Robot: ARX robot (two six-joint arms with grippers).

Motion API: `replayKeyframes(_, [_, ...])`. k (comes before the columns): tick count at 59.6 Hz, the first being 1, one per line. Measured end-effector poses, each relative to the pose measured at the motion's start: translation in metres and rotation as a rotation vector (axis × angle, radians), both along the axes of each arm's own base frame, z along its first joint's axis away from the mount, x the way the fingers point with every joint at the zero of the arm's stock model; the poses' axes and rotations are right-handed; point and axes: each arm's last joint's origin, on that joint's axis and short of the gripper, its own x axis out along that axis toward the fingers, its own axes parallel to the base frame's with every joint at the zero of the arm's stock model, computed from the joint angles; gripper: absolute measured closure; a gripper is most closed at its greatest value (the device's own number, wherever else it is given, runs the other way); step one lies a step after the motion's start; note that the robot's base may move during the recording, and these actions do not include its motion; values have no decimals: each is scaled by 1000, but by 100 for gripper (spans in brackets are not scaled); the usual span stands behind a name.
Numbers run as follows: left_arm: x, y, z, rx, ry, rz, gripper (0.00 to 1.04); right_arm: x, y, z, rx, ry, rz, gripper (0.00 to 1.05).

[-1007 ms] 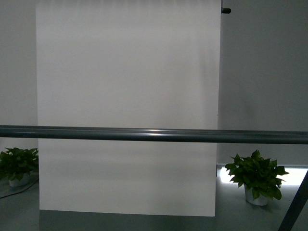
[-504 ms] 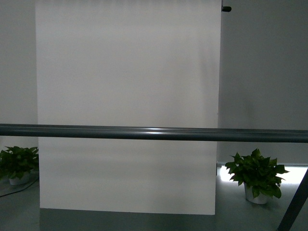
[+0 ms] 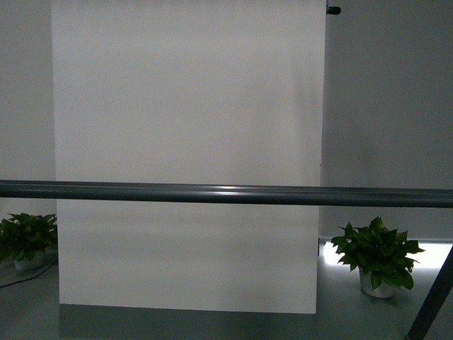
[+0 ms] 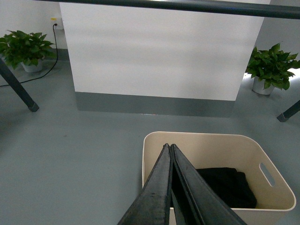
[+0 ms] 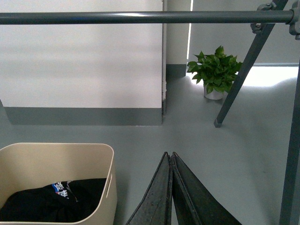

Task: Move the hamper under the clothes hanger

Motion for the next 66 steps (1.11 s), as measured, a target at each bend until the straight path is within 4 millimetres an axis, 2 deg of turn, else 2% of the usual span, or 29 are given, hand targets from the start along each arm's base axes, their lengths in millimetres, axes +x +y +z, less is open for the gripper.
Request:
replayKeyframes(22, [0, 0, 0, -1, 0, 0, 100, 0, 0, 0, 0, 0, 0, 103])
replayKeyframes(33, [0, 0, 0, 0, 0, 0, 71, 0, 0, 0, 0, 0, 0, 79])
replayKeyframes(40, [0, 0, 0, 0, 0, 0, 46, 0, 0, 0, 0, 0, 0, 52])
replayKeyframes(55, [0, 0, 0, 0, 0, 0, 8, 0, 0, 0, 0, 0, 0, 15])
replayKeyframes(59, [0, 0, 0, 1, 0, 0, 6, 0, 0, 0, 1, 0, 0, 6])
replayKeyframes(66, [0, 0, 0, 1, 0, 0, 7, 0, 0, 0, 0, 0, 0, 8])
